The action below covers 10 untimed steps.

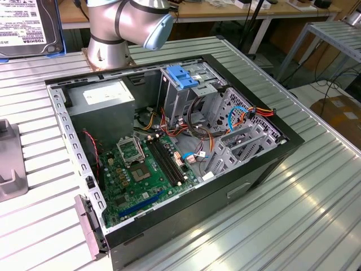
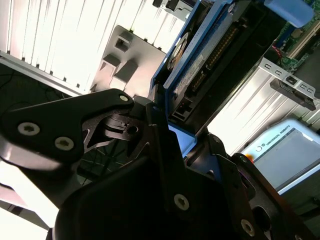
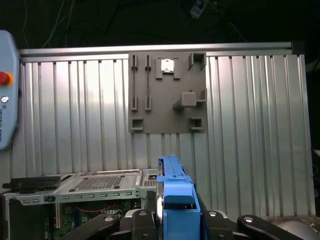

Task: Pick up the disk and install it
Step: 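Pick up the disk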

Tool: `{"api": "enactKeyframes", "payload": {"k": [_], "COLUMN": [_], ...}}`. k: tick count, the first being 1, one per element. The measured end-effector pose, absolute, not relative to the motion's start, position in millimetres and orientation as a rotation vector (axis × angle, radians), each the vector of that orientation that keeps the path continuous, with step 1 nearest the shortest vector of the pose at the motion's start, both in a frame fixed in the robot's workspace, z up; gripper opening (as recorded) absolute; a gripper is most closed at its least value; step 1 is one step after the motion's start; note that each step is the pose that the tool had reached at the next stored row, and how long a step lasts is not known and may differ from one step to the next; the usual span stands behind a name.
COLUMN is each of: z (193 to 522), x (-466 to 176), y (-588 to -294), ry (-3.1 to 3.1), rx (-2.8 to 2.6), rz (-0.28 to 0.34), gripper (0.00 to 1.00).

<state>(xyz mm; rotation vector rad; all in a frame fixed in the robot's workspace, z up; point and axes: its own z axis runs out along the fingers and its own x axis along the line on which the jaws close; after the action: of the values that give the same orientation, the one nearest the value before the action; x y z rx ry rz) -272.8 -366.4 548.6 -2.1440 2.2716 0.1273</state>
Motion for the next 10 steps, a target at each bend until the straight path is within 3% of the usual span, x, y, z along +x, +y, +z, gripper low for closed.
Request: {"api": "enactKeyframes", "payload": {"k": [10], "z": [548.6], "x": [-268.3], "y": [-368.4], "ry": [2.272], "rx": [-2.144], "rz": [0.127], "gripper": [0.37]}}
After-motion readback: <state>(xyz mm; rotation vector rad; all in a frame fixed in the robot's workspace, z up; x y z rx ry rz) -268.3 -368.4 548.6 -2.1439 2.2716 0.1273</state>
